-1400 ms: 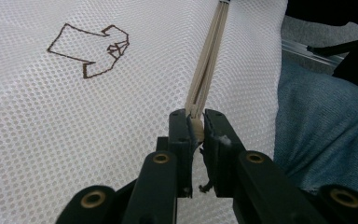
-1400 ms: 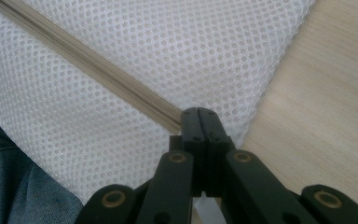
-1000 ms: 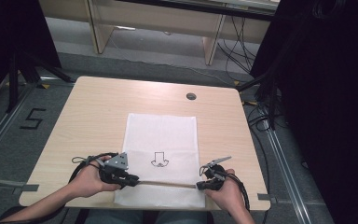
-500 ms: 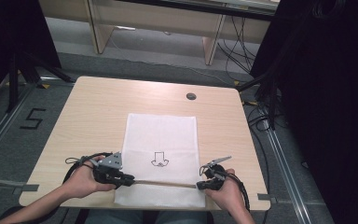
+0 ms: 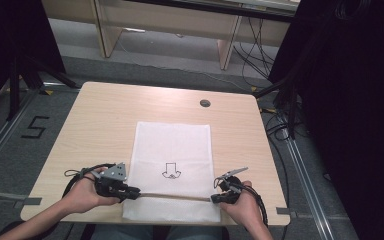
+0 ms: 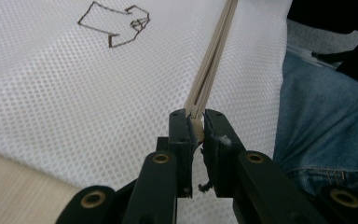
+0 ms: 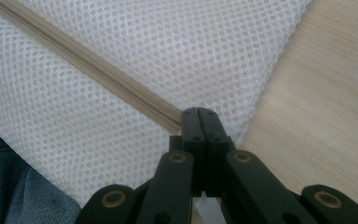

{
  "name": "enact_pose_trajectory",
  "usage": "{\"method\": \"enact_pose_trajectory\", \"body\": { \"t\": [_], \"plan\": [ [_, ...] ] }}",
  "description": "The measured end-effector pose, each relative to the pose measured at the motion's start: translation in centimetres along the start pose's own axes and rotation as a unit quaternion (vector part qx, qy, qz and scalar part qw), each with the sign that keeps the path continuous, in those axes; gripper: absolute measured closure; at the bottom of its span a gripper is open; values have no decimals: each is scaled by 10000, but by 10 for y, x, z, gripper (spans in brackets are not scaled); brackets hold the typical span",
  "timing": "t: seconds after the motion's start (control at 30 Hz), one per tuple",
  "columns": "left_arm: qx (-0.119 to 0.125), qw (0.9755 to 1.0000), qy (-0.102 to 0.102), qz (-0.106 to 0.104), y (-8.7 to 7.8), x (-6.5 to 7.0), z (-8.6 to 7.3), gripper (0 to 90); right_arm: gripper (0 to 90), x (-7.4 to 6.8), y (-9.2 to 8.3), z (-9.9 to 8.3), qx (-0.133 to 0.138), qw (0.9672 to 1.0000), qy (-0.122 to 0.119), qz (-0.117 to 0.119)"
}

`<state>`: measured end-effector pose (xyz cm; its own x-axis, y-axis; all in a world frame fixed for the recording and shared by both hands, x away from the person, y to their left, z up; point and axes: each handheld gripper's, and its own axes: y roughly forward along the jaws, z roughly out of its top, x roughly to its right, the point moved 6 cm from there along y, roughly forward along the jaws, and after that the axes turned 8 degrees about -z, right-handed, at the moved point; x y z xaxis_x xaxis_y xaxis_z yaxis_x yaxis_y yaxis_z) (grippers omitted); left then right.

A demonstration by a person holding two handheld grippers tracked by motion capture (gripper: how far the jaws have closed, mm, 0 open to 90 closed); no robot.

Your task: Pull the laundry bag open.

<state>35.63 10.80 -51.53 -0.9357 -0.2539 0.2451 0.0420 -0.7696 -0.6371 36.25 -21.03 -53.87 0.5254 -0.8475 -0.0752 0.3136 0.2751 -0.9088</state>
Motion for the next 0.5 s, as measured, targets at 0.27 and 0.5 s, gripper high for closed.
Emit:
{"method": "enact_pose_trajectory", "body": {
  "t": [0.27, 0.5],
  "plan": [
    [-42, 10000, -83, -11, -1, 0, -1, 814, 900, 0, -1, -1, -42, 9999, 113, -28],
    [76, 9997, -208, -58, -3, 0, -2, 815, 900, -1, -1, -1, -42, 9999, 114, -32]
  ]
}}
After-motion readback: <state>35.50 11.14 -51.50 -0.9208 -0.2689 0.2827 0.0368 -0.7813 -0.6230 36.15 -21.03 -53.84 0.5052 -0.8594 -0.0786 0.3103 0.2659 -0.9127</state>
